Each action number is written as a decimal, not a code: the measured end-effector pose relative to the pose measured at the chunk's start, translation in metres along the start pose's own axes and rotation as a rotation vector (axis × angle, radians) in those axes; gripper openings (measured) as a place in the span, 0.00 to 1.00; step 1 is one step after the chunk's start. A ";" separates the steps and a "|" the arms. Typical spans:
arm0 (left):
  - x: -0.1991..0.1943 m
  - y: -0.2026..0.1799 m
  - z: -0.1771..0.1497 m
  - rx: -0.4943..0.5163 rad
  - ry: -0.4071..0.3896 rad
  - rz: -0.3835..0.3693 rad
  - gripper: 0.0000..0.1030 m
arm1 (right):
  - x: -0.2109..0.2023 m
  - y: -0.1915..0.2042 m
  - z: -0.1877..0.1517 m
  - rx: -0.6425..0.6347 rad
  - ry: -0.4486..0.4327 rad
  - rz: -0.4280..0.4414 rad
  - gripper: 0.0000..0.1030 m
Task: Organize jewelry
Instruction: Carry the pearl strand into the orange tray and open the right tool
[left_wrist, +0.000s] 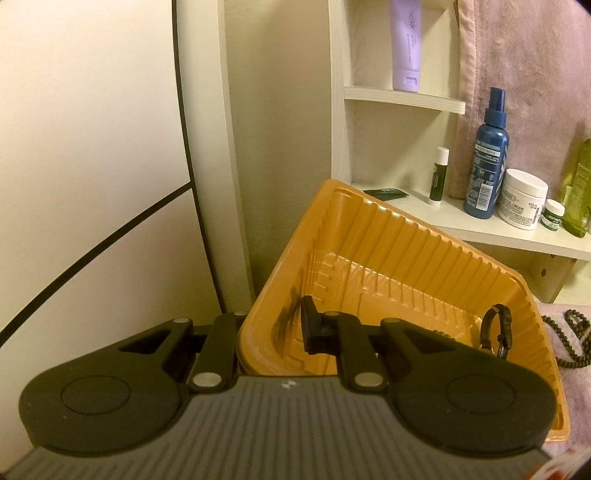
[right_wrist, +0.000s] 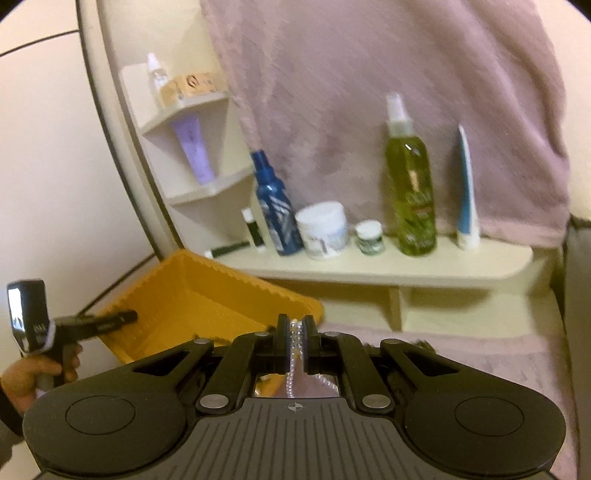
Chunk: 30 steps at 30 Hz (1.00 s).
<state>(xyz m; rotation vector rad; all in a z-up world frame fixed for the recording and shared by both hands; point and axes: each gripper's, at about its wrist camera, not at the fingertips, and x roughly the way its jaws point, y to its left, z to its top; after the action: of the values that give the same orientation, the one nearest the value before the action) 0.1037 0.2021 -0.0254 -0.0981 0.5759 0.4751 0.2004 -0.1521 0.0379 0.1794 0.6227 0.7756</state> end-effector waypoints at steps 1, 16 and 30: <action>0.000 0.000 0.000 -0.001 0.001 -0.001 0.13 | 0.002 0.003 0.003 -0.004 -0.007 0.010 0.06; -0.001 0.001 0.000 -0.008 -0.003 -0.010 0.13 | 0.072 0.065 0.021 -0.012 -0.012 0.189 0.06; -0.001 0.002 0.000 -0.009 -0.001 -0.011 0.13 | 0.149 0.088 -0.031 0.046 0.147 0.155 0.06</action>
<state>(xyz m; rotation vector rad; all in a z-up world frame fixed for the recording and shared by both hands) 0.1024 0.2034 -0.0244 -0.1093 0.5723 0.4670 0.2110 0.0122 -0.0228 0.2159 0.7731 0.9299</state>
